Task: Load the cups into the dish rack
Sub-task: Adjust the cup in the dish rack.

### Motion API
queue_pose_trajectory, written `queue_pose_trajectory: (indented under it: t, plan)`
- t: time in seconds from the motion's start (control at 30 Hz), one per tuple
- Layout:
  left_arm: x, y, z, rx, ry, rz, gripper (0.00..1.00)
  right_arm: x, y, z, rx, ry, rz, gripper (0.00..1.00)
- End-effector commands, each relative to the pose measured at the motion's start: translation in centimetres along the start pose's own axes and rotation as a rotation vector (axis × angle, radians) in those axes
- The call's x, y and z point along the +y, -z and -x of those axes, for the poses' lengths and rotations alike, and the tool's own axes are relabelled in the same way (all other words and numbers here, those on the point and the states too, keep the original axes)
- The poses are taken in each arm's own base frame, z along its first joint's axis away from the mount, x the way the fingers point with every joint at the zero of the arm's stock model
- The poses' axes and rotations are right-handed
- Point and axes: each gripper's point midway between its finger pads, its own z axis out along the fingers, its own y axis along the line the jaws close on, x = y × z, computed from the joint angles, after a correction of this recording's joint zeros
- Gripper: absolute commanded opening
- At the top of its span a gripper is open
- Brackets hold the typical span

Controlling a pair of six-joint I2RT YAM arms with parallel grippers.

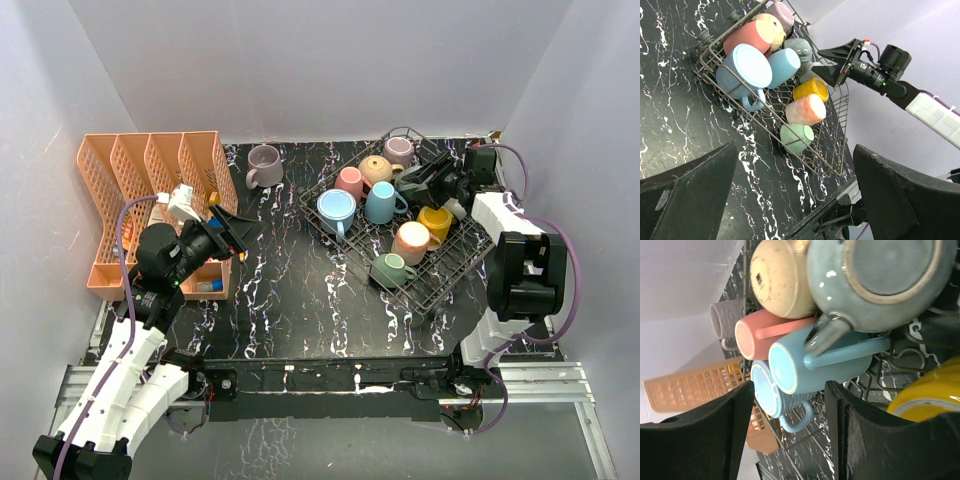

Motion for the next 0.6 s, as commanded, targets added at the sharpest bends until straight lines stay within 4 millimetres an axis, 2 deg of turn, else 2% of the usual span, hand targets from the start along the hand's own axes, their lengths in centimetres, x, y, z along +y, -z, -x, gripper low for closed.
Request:
queue_pose_trajectory:
  t: [0.0,0.1,0.33,0.57]
  plan:
    - [-0.9,0.2,0.7,-0.021,-0.001,-0.028,0.96,1.3,-0.6,2.3,-0.085,-0.042,-0.027,0.60]
    - [-0.9,0.1,0.6,-0.016,0.000,-0.029,0.96,-0.1,-2.3,2.2,-0.056,-0.072,-0.065,0.60]
    - [-0.8,0.5,0.7,-0.027,-0.003,-0.019,0.96,-1.6,-4.2,3.1,-0.067,-0.101,-0.132,0.58]
    - [-0.8,0.6,0.7,-0.030,-0.004,-0.014,0.96,-2.7,-5.0,3.0,-0.067,-0.127,-0.163,0.47]
